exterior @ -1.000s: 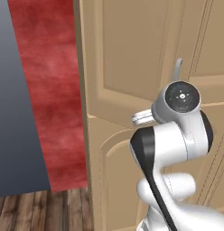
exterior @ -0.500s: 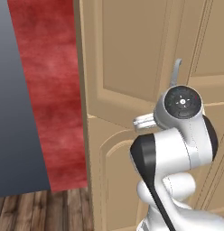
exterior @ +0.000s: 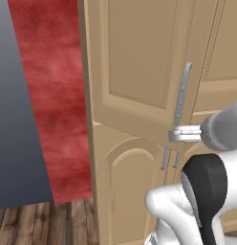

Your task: Retrieve the tupperware from the cabinet, then place the raw meat into the tupperware to avoid contamination.

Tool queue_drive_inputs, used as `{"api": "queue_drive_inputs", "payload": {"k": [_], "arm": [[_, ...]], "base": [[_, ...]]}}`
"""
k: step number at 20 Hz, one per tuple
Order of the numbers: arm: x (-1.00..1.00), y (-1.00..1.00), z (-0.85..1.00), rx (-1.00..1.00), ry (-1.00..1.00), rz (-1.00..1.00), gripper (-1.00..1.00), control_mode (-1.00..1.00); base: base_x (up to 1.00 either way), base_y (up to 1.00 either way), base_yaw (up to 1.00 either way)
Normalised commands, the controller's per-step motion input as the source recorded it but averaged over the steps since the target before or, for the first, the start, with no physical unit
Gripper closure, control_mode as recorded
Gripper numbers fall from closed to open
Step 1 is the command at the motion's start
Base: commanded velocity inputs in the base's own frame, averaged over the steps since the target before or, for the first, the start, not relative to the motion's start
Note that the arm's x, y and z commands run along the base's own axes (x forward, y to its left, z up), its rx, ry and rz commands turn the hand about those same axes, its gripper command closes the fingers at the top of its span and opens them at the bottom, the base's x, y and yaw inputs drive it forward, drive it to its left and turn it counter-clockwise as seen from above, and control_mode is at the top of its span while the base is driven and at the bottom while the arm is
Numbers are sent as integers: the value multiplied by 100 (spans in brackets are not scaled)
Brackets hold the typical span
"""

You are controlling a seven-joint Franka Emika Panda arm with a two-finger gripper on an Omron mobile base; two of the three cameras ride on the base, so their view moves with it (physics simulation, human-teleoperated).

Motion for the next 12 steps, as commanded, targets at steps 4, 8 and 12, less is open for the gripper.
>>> {"api": "queue_drive_inputs", "payload": {"k": [4, 8, 12], "arm": [[-40, -71, 0, 46, -3, 1, -100, -100], [-11, -60, 0, 50, 0, 0, -100, -100], [28, -57, 12, 48, 4, 0, -100, -100]], "base": [[0, 0, 0], [0, 0, 0], [0, 0, 0]]}}
